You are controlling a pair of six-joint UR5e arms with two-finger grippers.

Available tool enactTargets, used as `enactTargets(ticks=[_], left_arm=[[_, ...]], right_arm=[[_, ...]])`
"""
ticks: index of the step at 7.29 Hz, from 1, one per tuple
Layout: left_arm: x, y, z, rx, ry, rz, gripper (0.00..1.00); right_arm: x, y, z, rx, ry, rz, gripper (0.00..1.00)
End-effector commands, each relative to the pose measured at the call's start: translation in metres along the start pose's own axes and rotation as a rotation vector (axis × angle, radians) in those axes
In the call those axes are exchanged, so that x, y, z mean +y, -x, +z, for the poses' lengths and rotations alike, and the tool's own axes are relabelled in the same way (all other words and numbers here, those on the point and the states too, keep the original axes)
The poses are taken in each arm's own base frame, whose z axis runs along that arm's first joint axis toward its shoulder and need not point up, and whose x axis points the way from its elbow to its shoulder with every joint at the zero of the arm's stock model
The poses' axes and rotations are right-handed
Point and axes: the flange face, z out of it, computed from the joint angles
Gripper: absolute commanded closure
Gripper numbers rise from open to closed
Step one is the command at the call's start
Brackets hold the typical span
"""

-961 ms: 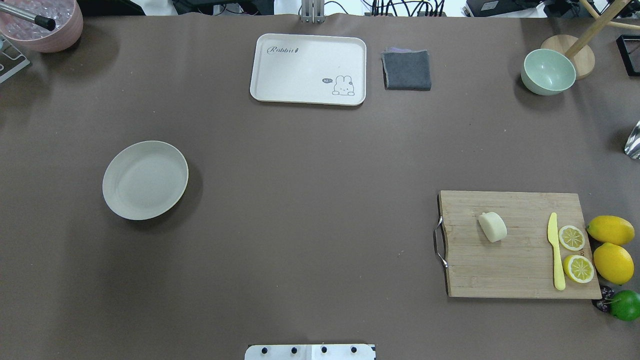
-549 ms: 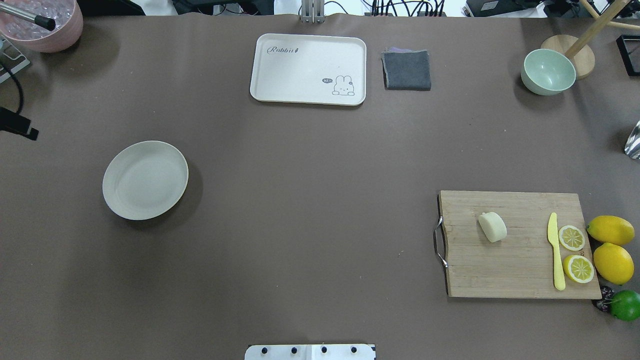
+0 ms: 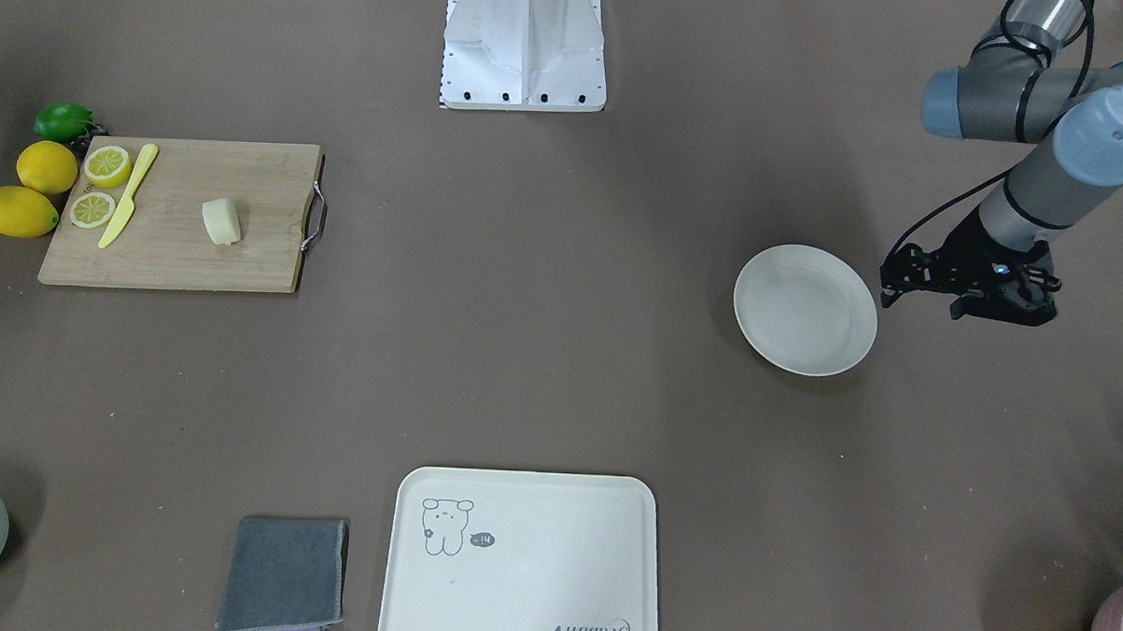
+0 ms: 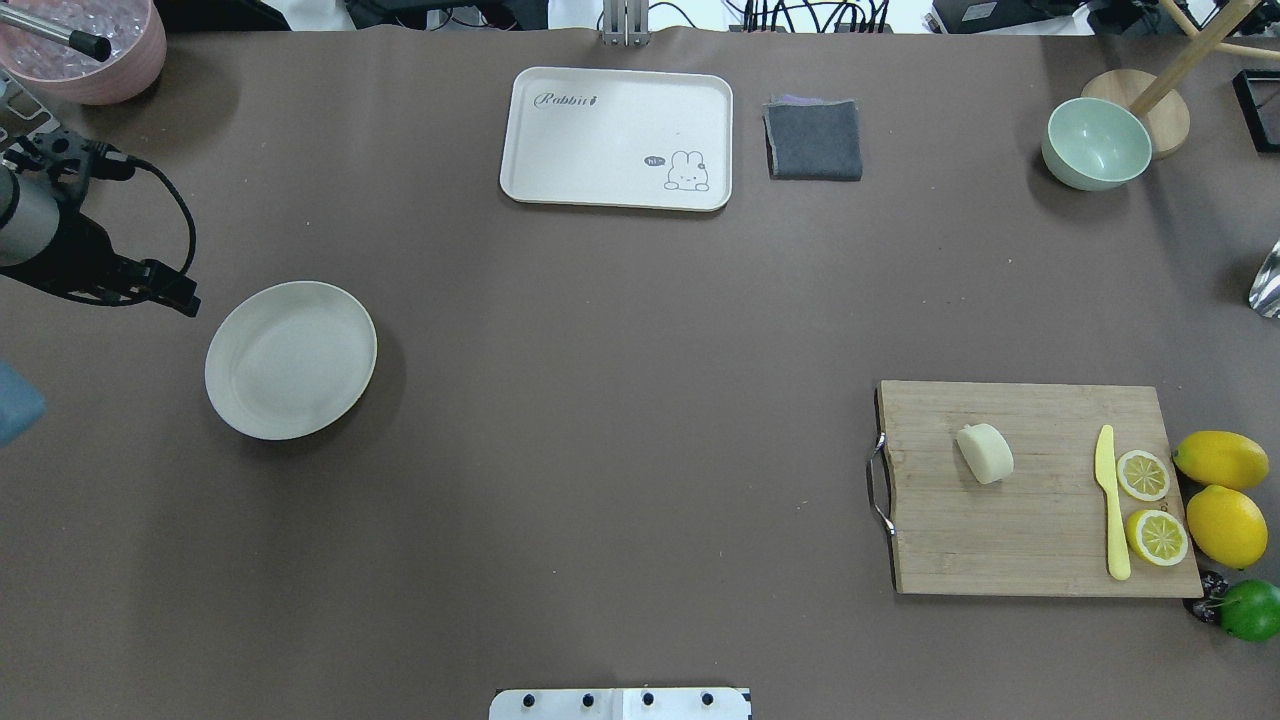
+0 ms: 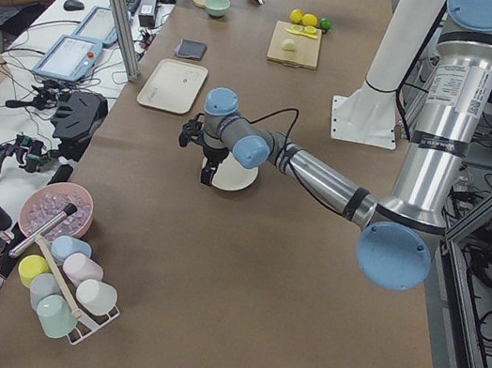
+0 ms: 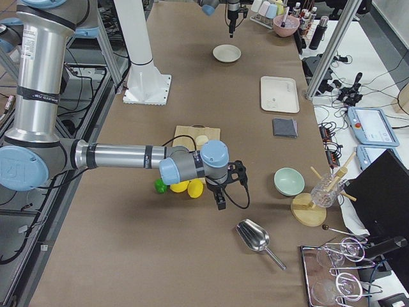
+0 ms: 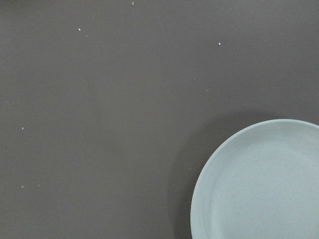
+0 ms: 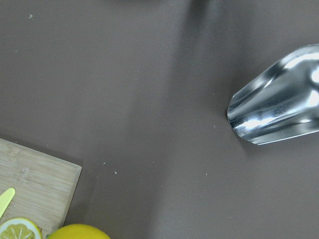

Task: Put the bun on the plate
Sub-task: 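Push the white plate toward table centre with left gripper while right reaches bun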

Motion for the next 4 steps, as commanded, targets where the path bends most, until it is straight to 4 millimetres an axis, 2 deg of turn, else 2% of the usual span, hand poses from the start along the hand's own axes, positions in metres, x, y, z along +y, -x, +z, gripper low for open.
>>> enactTargets(ticks=[1,2,3,4], left_arm=[[0.007,-0.006,0.036,0.062,-0.034,-0.023,0.19],[0.013,-0.009,0.049,0.065,-0.018,-0.030,0.26],[0.016,-0.012,0.054,0.065,-0.008,-0.025,0.38],[0.017,-0.011,0.055,0.064,-0.005,-0.022,0.66]], right_arm=[[-0.002,0.002,0.002,-0.001,0.003,-0.006,0.00],[-0.002,0.002,0.002,-0.001,0.003,-0.006,0.00],[-0.003,0.003,0.001,-0.001,0.001,-0.002,0.00],[-0.004,0.005,-0.001,-0.003,-0.003,0.001,0.00]])
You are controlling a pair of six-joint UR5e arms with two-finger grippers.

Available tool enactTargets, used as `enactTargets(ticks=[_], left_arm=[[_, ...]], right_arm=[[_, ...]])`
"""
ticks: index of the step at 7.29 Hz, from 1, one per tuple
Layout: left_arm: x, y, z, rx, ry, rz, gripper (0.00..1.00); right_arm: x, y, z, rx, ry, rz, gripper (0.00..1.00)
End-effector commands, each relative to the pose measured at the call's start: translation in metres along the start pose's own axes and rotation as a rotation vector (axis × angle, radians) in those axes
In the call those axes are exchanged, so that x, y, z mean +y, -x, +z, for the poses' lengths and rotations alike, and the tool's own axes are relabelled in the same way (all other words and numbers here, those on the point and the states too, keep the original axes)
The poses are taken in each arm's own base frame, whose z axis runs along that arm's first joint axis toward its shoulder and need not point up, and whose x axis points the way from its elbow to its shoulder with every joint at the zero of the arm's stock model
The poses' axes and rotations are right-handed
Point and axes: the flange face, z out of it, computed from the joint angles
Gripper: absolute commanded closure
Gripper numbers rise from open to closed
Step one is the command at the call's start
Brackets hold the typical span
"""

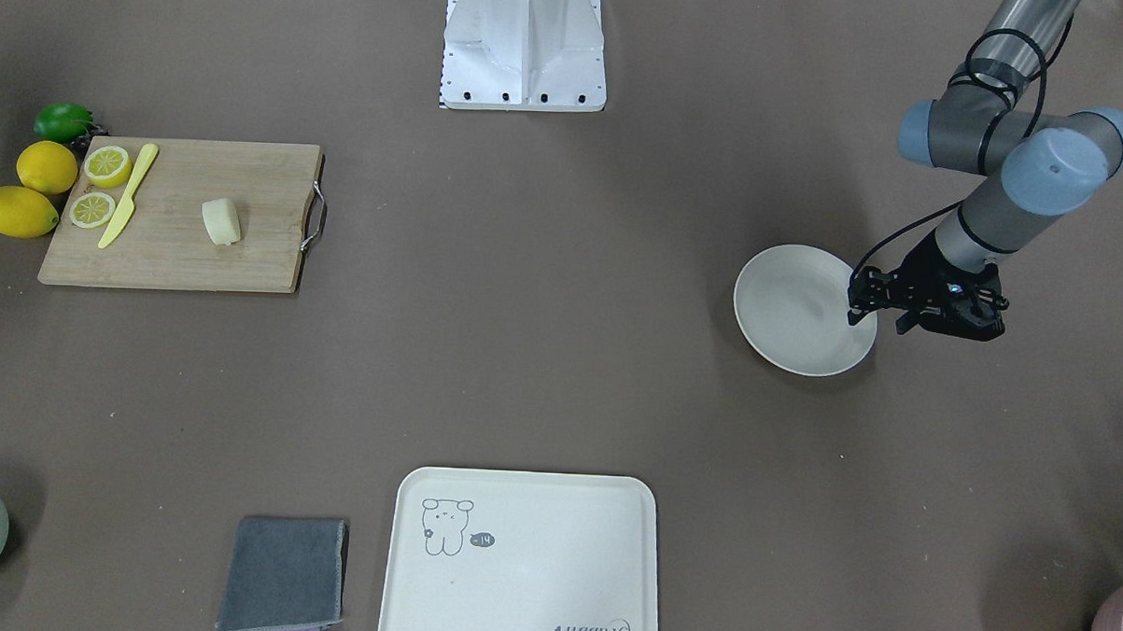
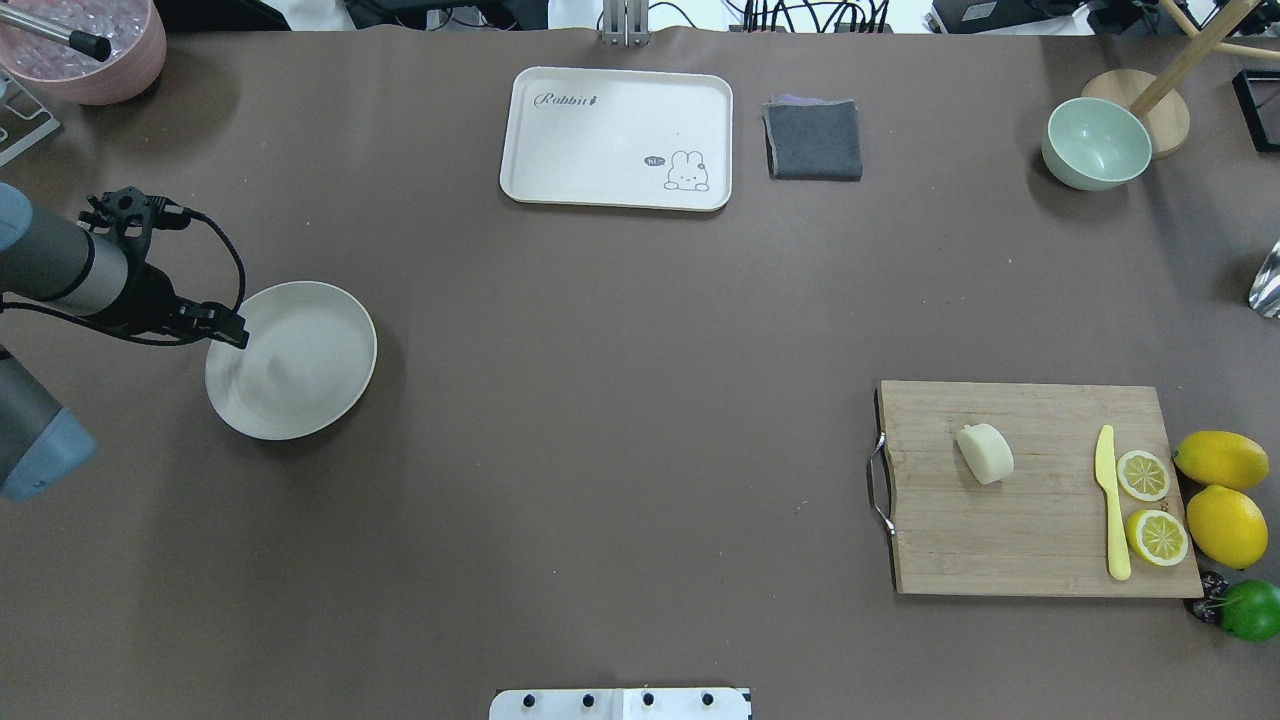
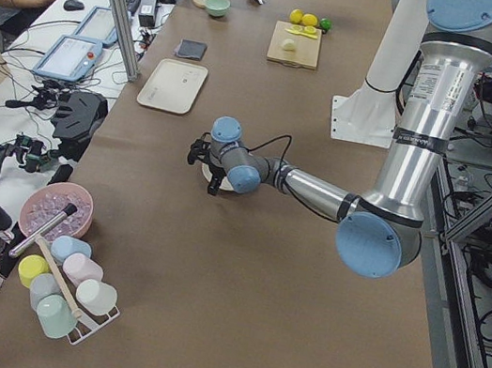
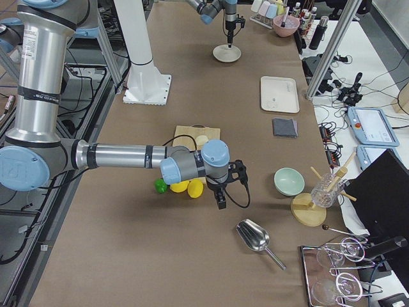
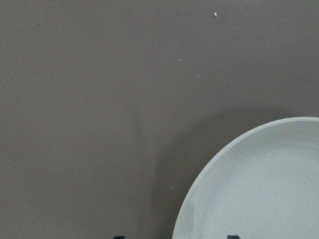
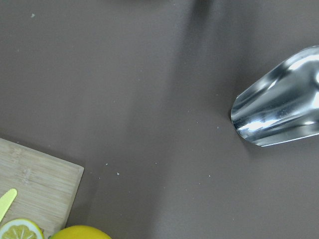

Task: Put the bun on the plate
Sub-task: 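Push the white plate toward table centre with left gripper while right reaches bun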

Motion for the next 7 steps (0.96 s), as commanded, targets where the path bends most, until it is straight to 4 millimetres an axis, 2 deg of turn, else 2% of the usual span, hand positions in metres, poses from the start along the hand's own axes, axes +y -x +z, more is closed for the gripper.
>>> enactTargets(ticks=[1,2,3,4,5,6,7], left_arm=[[0.003,0.000,0.004,0.002,0.006,0.004,0.94],[0.003,-0.004,0.004,0.019,0.020,0.005,1.00],[0.002,-0.012,-0.001,0.038,0.024,0.007,1.00],[0.002,-0.023,-0.014,0.085,0.045,0.006,1.00],[-0.008,-0.047,-0.028,0.123,0.028,-0.037,1.00],[-0.026,-0.082,-0.042,0.164,0.005,-0.110,1.00],[-0.040,-0.124,-0.051,0.206,-0.006,-0.162,1.00]], right_arm=[[-0.001,0.003,-0.003,-0.001,-0.006,0.011,0.00],[-0.001,0.003,-0.003,-0.001,-0.006,0.011,0.00],[-0.001,0.003,-0.003,-0.001,-0.006,0.011,0.00],[-0.002,0.003,-0.003,-0.001,-0.007,0.018,0.00],[-0.011,0.015,-0.014,-0.011,-0.031,0.061,0.01],[-0.031,0.043,-0.027,-0.028,-0.059,0.116,0.01],[-0.052,0.085,-0.022,-0.053,-0.053,0.127,0.01]])
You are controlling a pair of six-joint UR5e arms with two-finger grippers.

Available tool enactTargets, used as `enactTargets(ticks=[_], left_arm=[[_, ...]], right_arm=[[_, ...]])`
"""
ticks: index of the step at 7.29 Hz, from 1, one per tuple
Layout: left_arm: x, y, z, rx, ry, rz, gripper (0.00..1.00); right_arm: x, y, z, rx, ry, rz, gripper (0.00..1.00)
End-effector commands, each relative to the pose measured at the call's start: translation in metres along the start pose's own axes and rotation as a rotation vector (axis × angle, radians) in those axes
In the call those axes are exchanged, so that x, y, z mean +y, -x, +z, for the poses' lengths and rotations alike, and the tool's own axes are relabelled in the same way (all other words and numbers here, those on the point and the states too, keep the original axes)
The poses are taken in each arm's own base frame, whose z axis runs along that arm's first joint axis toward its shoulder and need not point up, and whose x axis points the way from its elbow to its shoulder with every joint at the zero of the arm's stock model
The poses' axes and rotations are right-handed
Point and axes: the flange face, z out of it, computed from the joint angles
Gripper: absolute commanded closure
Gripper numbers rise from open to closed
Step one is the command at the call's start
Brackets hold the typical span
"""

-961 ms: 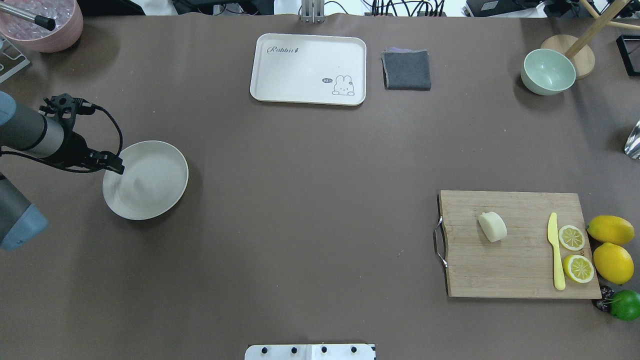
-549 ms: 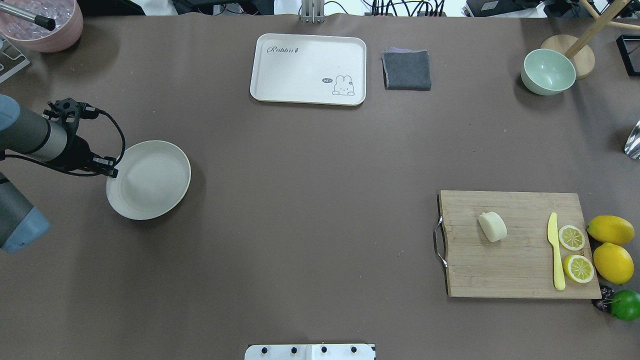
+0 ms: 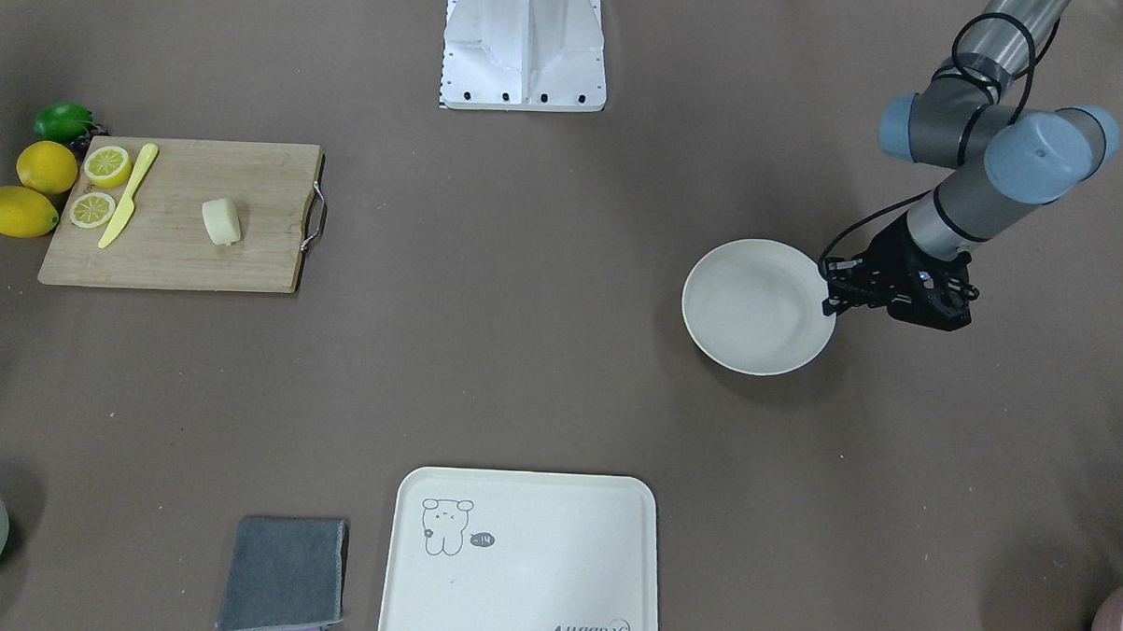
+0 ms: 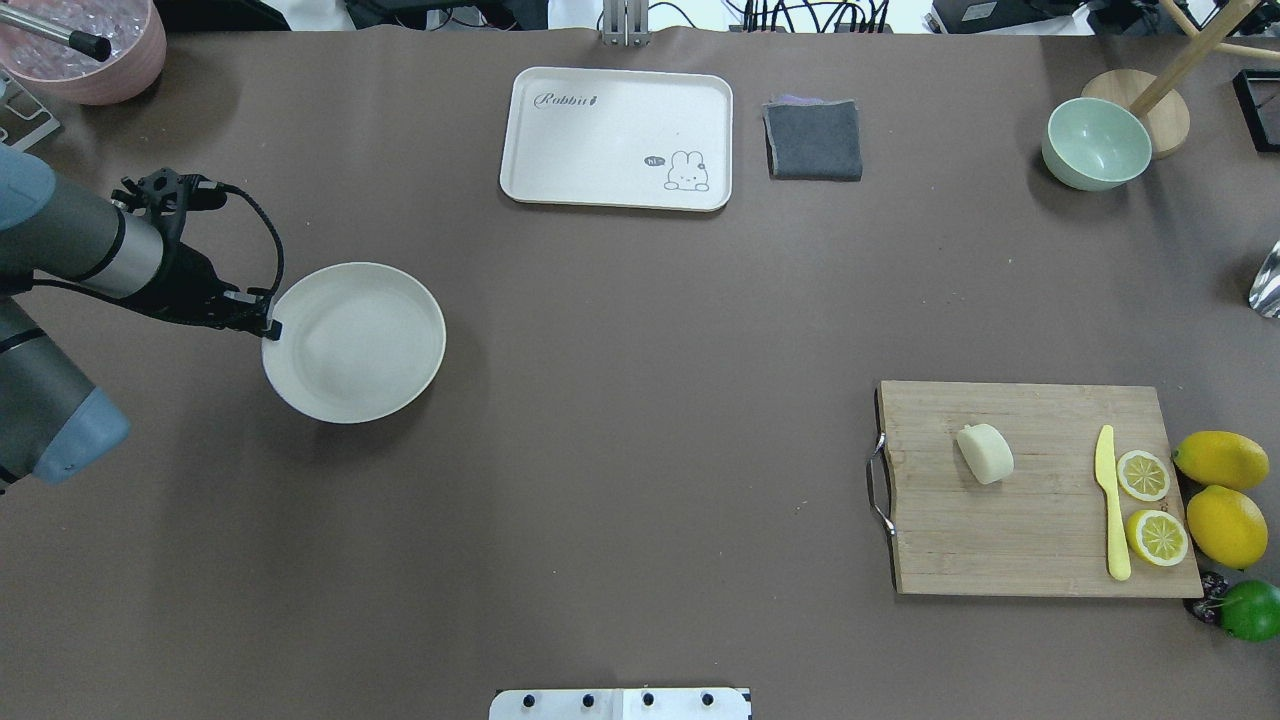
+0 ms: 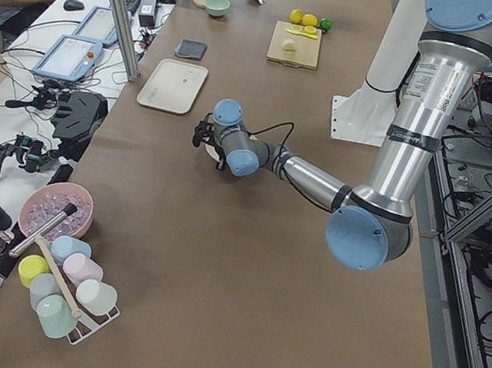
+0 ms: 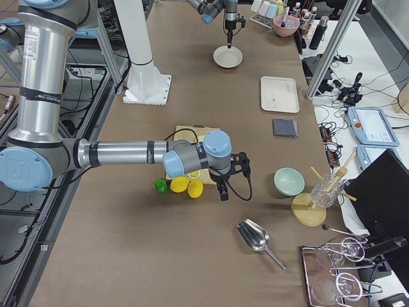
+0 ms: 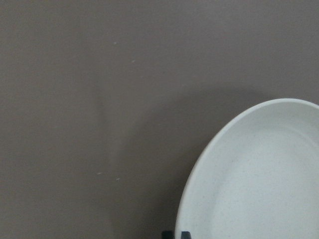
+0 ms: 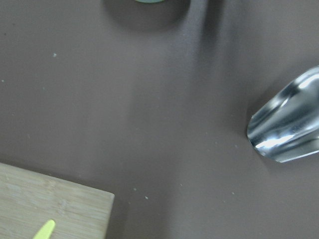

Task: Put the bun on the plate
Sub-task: 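Push the white plate toward table centre with left gripper while right reaches bun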

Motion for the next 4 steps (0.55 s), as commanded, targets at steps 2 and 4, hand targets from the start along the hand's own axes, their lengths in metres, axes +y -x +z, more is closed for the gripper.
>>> enactTargets(ticks=[2,4], left_arm=[[0.008,-0.159,0.020,0.129,-0.005,-0.141,1.00],[0.025,-0.239,0.042,0.098,-0.018,-0.116,1.00]], right_arm=[[-0.045,0.120,0.011,-0.072,0.005,0.069,0.01],[-0.037,0.189,0.015,-0.090,0.012,0.086,0.01]])
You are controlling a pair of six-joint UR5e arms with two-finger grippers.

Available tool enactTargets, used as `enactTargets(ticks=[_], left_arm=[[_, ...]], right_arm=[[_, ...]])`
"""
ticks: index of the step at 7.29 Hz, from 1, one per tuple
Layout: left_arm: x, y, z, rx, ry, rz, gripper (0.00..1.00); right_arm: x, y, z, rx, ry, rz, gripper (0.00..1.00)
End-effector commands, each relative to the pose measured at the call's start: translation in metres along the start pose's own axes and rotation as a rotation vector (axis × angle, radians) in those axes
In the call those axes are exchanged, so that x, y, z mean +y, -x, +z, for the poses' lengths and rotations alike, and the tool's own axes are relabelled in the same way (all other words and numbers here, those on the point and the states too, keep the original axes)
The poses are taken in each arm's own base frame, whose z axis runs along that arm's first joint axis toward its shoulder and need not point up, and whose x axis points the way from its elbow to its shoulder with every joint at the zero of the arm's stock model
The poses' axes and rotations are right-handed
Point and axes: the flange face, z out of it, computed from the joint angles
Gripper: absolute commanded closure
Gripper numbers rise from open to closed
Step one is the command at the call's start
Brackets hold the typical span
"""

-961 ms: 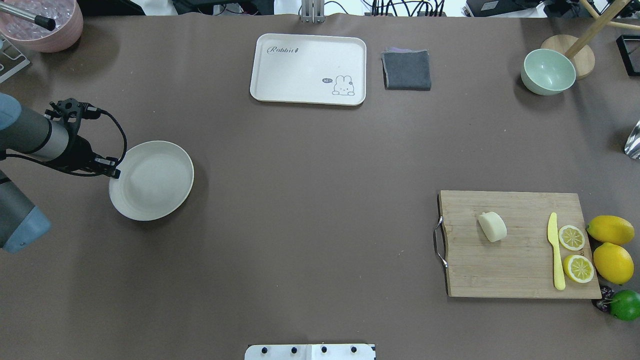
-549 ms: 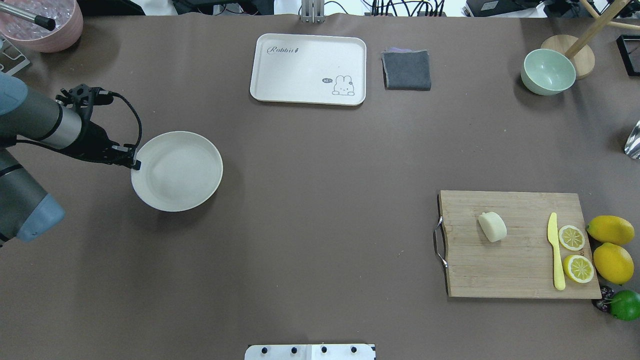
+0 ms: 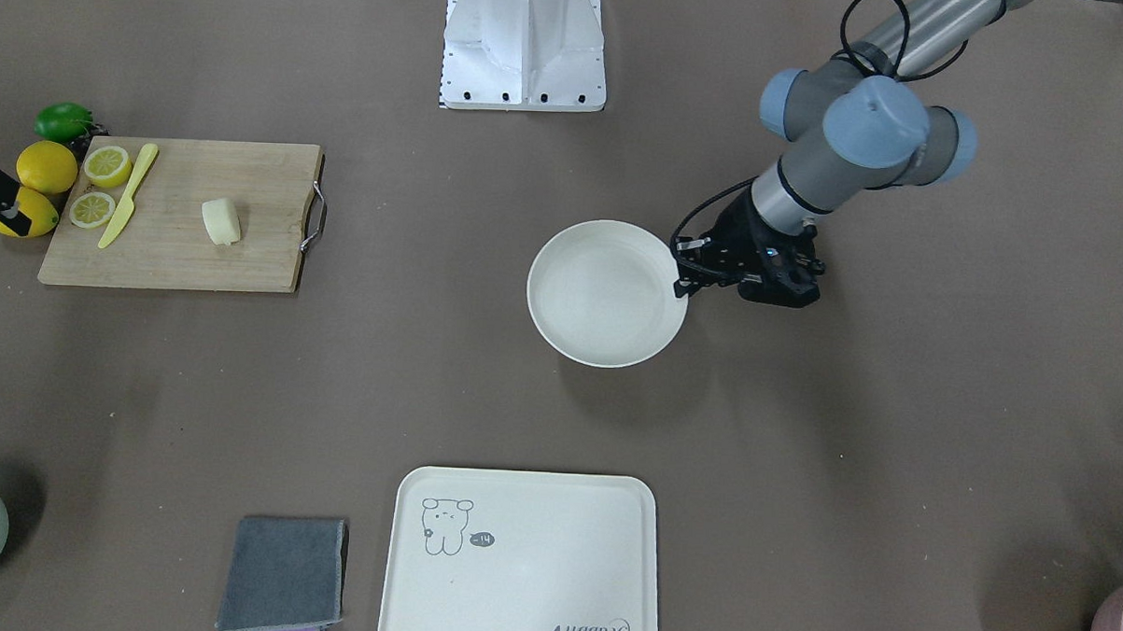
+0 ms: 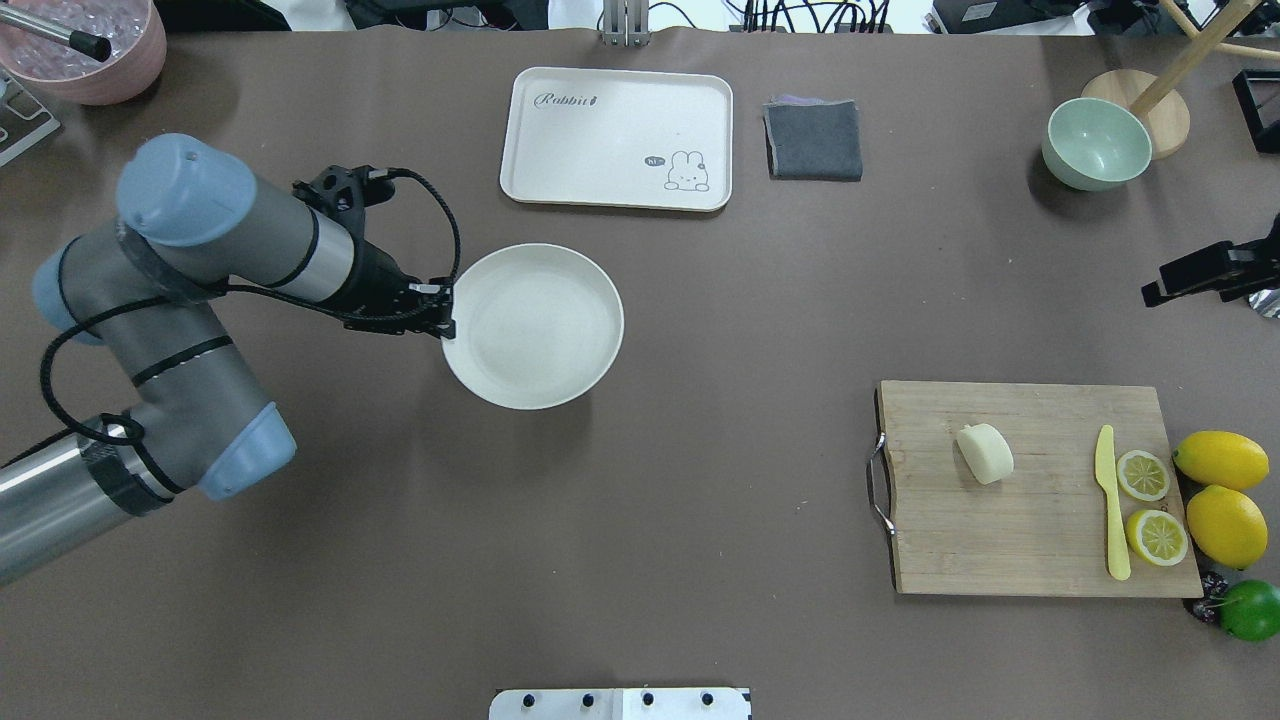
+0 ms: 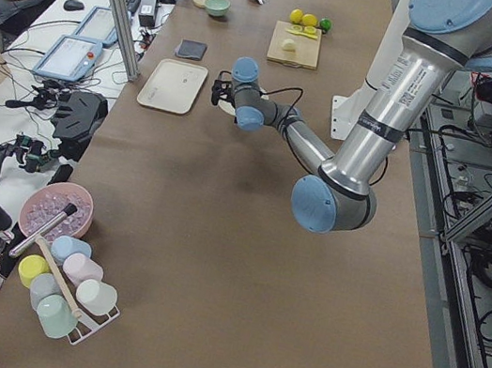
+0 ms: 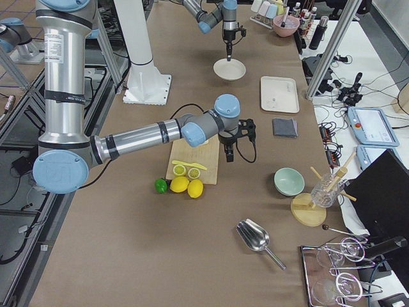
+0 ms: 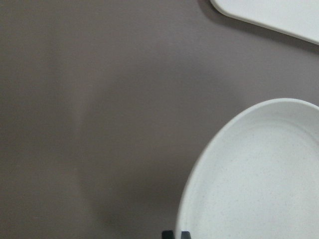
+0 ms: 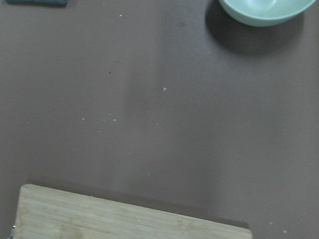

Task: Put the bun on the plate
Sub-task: 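Push the white plate toward table centre with left gripper while right reaches bun, then grasp the cream bun on the cutting board with the right gripper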

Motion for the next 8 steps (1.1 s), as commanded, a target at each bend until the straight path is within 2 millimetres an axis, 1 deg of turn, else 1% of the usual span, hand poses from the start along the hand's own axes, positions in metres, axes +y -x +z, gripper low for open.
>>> enactTargets(ticks=[1,2,3,4,5,6,8], left_arm=[[0.045,-0.069,0.040,-0.016,0.005,0.014,1.00],[0.050,-0.075,0.053,-0.032,-0.012,0.017,1.00],[0.053,-0.093,0.061,-0.022,-0.004,0.026,1.00],[0.056,-0.092,0.078,-0.043,-0.018,0.018,1.00],[0.055,-0.100,0.086,-0.046,-0.036,0.023,1.00],[0.060,-0.101,0.089,-0.046,-0.029,0.025,1.00],[0.061,-0.103,0.089,-0.045,-0.028,0.012,1.00]], right_arm=[[0.014,0.068,0.017,-0.011,0.013,0.012,0.01],[0.017,0.095,0.033,-0.017,0.031,0.012,0.01],[0.027,0.111,0.057,0.008,0.052,-0.024,0.01],[0.037,0.121,0.071,0.005,0.084,-0.042,0.01],[0.046,0.128,0.088,0.018,0.111,-0.063,0.01],[0.055,0.132,0.110,0.056,0.123,-0.084,0.01],[0.066,0.142,0.136,0.067,0.166,-0.108,0.02]])
